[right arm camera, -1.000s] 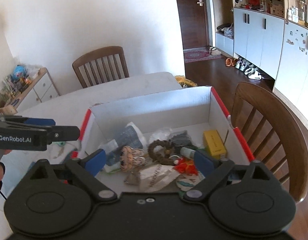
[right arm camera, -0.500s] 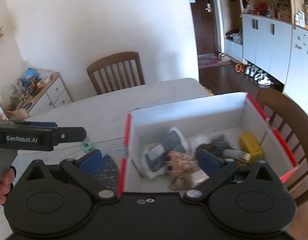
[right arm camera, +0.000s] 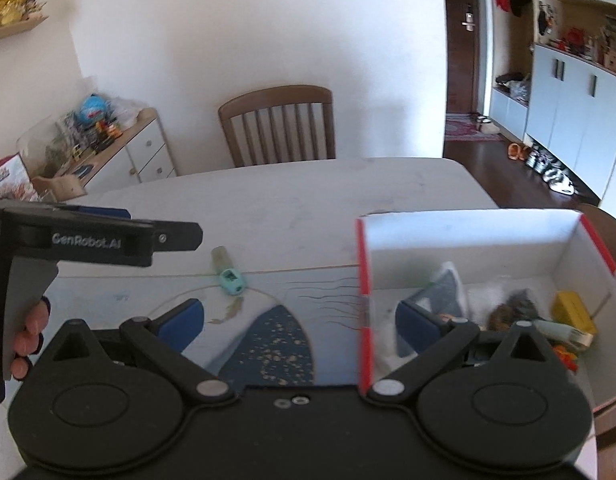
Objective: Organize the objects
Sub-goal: 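Move both tools back toward the teal sharpener and beige soap bar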
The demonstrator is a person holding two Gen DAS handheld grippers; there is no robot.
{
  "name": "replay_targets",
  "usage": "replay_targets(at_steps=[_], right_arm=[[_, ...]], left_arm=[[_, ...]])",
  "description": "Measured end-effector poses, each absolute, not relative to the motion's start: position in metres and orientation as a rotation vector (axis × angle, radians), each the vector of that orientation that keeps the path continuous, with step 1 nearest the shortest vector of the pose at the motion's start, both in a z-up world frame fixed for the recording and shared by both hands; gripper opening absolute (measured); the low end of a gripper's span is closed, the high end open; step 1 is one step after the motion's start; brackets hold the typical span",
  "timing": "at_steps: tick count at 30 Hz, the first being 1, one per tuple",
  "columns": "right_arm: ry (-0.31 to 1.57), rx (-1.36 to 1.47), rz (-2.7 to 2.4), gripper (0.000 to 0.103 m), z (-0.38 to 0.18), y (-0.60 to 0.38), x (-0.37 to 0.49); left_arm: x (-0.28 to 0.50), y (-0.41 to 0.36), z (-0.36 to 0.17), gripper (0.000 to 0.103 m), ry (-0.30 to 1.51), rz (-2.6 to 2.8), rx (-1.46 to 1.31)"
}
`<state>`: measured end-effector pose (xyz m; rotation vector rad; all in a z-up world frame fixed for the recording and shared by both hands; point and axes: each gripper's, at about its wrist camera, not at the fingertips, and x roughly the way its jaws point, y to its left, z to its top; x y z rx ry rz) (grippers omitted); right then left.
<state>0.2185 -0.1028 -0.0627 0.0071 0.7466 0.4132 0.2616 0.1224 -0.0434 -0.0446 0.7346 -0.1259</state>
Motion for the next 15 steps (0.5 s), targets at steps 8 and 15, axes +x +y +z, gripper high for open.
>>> replay_targets(at_steps=[8,15], right_arm=[[0.767,-0.056,0.431,0.101,-0.075,-0.070,0.229],[0.804,-0.116,0.453,0.101,-0.091,-0.050,0.241]], left_arm=[[0.277,0.157,-0.064,0.102,0.771,-0.095,-0.049],[0.290,0.172,-0.096,0.102,0.844,-0.073,-0.069]])
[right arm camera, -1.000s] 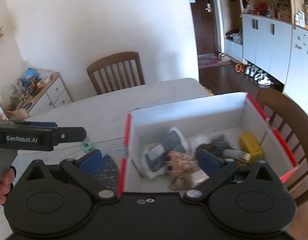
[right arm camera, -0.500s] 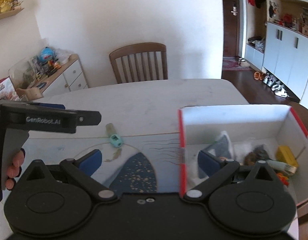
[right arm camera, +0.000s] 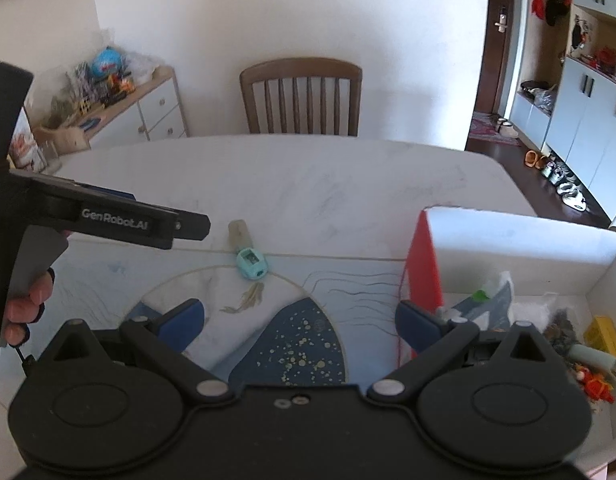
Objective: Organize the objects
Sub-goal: 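Move both tools back toward the teal sharpener and beige soap bar, then grasp the beige soap bar with the left tool while the right tool grasps the teal sharpener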
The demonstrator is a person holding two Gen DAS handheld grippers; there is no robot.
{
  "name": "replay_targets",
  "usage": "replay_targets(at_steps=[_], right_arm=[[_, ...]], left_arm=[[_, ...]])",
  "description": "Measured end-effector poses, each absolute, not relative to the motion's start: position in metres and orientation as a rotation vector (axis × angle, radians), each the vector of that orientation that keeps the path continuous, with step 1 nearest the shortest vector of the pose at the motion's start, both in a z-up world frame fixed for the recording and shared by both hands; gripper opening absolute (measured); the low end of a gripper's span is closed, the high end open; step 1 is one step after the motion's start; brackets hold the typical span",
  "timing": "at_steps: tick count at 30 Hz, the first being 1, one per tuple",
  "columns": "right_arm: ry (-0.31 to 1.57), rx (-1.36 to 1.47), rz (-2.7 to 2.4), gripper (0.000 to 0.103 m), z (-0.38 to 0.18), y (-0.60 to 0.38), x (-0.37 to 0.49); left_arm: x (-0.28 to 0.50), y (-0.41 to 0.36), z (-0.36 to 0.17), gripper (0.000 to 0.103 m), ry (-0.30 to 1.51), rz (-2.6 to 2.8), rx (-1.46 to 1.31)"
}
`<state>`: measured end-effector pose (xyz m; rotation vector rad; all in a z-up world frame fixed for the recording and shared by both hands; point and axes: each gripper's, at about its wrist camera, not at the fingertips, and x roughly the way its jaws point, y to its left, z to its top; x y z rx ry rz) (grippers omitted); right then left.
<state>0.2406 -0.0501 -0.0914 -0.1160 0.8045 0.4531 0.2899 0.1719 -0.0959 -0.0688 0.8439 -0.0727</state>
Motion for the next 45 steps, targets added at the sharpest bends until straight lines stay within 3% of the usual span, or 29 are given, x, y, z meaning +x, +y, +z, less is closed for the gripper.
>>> replay_targets(at_steps=[18,23,26,30,37,42,45], right_arm=[[0.825,-0.182,0.524,0.091,-0.142,0.004,0.283],[0.835,-0.185,0.540,0.083,-0.154,0.016,0.299],[0.843,-0.198,0.549,0.079,-0.163,0.023,0.308],[0.849,-0.206,0.565,0.073,-0.172,0.030,0.315],[0.854,-0.208,0.587,0.060,-0.181,0.035,0.323],[0.852,-0.216,0.607,0.052,-0.185,0.038,0.322],[0.847,-0.221,0.614,0.045,-0.186,0.039,0.319]], left_arm=[[0.347,0.180,-0.145,0.101,0.951,0.049,-0.142],[0.362,0.181,-0.158,0.100,0.984,0.071,-0.160],[0.370,0.183,-0.165,0.093,1.008,0.081,-0.183],[0.377,0.185,-0.174,0.074,1.044,0.081,-0.207],[0.375,0.183,-0.178,0.059,1.032,0.048,-0.205],[0.371,0.179,-0.177,0.036,1.019,0.003,-0.209],[0.372,0.175,-0.176,0.033,1.010,-0.006,-0.174]])
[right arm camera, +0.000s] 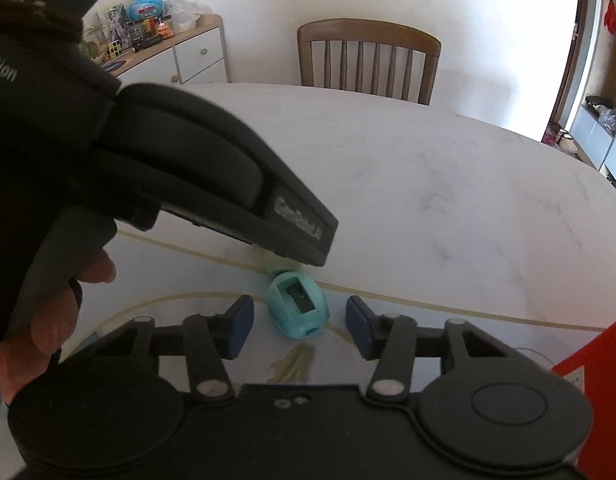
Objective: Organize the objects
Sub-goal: 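Grasp the beige soap bar with the left tool while the right tool grasps the teal sharpener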
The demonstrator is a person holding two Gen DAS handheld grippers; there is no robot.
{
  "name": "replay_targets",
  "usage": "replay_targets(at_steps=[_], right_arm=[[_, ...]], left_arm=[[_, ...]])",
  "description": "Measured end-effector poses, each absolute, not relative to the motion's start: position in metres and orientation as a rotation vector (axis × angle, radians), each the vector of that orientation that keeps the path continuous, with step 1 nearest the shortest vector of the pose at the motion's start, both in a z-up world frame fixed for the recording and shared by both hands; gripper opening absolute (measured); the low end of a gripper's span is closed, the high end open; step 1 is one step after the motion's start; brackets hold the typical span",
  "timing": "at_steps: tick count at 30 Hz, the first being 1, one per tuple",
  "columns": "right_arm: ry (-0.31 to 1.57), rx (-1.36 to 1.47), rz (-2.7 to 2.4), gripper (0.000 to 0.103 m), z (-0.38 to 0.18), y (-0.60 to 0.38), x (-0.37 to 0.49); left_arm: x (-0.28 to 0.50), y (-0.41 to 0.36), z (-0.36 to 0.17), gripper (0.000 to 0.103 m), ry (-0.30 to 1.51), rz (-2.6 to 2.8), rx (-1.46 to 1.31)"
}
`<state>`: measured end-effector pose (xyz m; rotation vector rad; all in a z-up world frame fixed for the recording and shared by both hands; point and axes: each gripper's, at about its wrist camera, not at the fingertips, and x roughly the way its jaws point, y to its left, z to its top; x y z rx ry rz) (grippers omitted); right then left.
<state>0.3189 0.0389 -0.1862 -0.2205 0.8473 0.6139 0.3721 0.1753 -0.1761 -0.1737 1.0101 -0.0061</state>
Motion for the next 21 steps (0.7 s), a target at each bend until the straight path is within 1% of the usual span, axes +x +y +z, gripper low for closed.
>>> replay_targets(at_steps=[4,5,11,21], right_arm=[[0.849,-0.225,0.608,0.037,-0.186,0.040,0.316],[0.848,-0.230,0.604,0.032,-0.186,0.040,0.315],[0.839,-0.268,0.579,0.031,-0.184,0.039,0.301],[0.818,-0.209,0.548,0.031,-0.162,0.010,0.270]], left_arm=[[0.371,0.175,-0.175,0.027,1.004,-0.015,-0.166],[0.372,0.176,-0.174,0.026,1.004,-0.014,-0.166],[0.369,0.171,-0.168,0.024,0.998,0.003,-0.137],[0.349,0.170,-0.147,0.023,0.967,-0.007,-0.120]])
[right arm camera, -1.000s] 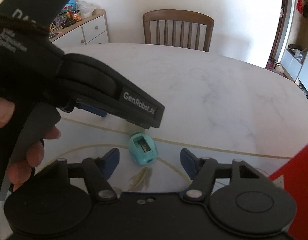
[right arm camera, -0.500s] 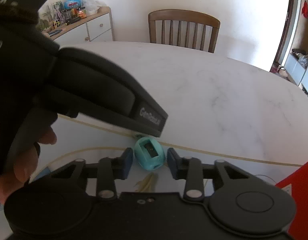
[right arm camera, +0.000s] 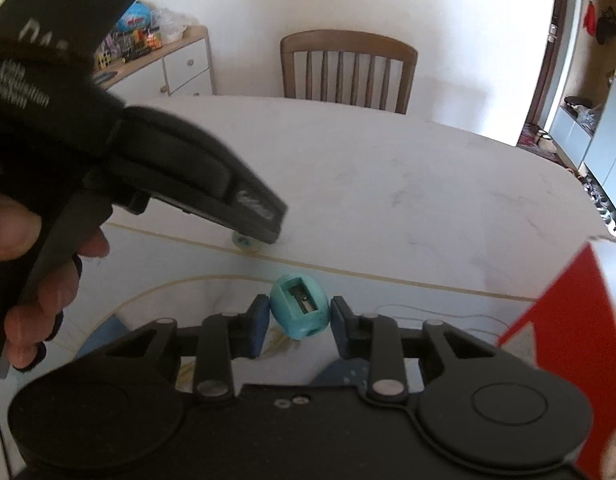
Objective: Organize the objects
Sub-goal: 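Grasp the beige soap bar with the left tool while the right tool grasps the teal sharpener, then carry the soap bar and sharpener into the red shoebox with both tools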
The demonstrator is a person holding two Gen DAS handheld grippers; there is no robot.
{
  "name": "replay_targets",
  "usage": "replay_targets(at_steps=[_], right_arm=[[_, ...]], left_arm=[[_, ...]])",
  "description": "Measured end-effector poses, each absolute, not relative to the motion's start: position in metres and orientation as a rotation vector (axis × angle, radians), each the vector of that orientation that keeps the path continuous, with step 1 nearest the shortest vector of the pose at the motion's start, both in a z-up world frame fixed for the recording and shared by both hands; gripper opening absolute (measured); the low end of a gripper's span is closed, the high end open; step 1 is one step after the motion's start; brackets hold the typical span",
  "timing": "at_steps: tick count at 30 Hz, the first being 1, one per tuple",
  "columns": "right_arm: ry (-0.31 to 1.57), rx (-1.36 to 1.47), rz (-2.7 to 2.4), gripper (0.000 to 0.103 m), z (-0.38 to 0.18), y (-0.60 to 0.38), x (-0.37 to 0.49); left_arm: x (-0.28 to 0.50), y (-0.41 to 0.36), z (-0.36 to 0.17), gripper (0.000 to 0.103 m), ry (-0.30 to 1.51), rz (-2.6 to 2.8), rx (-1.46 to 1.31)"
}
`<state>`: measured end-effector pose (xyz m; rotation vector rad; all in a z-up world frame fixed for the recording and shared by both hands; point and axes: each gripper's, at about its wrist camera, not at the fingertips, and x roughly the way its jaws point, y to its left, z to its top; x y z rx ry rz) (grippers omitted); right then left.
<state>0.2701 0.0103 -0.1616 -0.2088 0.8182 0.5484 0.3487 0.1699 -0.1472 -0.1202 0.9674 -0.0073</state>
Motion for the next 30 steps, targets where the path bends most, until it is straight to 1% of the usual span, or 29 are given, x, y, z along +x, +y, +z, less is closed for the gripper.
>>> replay_targets(at_steps=[4,13,21,30], right_arm=[[0.797,-0.189,0.539,0.031,-0.147,-0.005,0.254],[0.756,-0.178,0.535,0.031,-0.110,-0.040,0.221],[0.747,-0.151,0.516,0.031,-0.083,-0.050,0.235],[0.722,-0.126,0.495,0.031,-0.067,-0.088,0.219]], left_arm=[[0.337,0.166,-0.136,0.021,0.947,-0.015,-0.078],[0.302,0.157,-0.110,0.021,0.922,-0.050,-0.083],[0.266,0.131,-0.077,0.021,0.885,-0.104,-0.082],[0.238,0.092,-0.046,0.021,0.855,-0.182,-0.094]])
